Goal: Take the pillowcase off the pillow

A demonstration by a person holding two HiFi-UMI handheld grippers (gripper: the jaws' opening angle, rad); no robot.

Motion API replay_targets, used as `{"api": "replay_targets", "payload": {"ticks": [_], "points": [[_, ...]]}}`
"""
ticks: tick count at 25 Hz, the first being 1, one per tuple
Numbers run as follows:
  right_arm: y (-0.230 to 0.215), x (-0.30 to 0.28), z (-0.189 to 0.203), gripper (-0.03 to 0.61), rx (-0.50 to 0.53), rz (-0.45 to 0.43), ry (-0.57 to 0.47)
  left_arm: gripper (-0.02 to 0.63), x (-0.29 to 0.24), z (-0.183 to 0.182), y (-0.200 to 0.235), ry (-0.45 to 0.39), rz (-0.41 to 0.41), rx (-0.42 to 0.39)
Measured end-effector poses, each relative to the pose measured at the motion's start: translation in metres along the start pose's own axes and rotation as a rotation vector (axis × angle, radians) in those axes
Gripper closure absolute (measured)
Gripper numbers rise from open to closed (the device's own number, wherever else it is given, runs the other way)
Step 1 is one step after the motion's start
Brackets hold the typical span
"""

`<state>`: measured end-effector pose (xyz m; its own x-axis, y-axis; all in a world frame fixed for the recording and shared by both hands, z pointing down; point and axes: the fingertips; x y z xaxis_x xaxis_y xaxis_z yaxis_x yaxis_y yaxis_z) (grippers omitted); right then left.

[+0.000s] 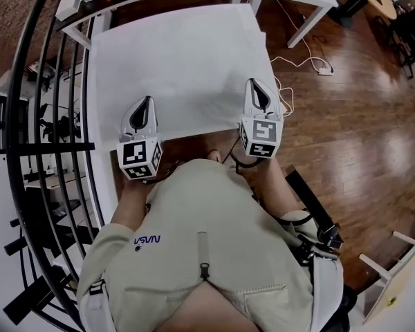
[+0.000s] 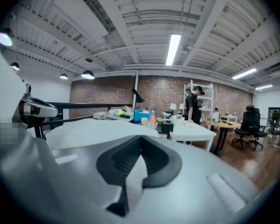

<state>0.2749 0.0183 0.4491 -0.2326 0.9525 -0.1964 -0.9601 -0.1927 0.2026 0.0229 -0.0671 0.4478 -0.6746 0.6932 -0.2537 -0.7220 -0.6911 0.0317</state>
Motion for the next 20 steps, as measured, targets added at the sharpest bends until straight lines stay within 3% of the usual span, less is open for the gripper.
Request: {"api": "replay_targets", "payload": {"ticks": [5, 10, 14, 20], "points": [[0.032, -0.010, -0.027, 0.574, 0.044, 0.005, 0.016, 0.607, 0.021, -0.003, -0.004, 0.013, 0.073, -0.075], [0.082, -0.045, -0.085, 0.574, 0.110, -0.007, -0.046, 0.607, 0.043, 0.007, 0.060, 0.027, 0.013, -0.058], [0.084, -0.052, -0.116, 0.574, 0.119, 0.080, -0.042, 0.607, 0.046, 0.008, 0.077, 0.046, 0.071, -0.078], [0.075, -0.052, -0.158, 0.574, 0.084, 0.120, -0.073, 0.607, 0.039, -0.007, 0.081, 0.035, 0.074, -0.134]]}}
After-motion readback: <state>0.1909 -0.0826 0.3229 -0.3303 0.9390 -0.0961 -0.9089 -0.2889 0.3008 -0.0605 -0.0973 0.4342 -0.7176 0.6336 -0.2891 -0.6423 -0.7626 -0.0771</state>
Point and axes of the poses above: the fingertips, and each gripper's own axes: x backward along the fingers, y to its left, z out of its underside, and after that the axes turned 6 degrees about x, right-handed
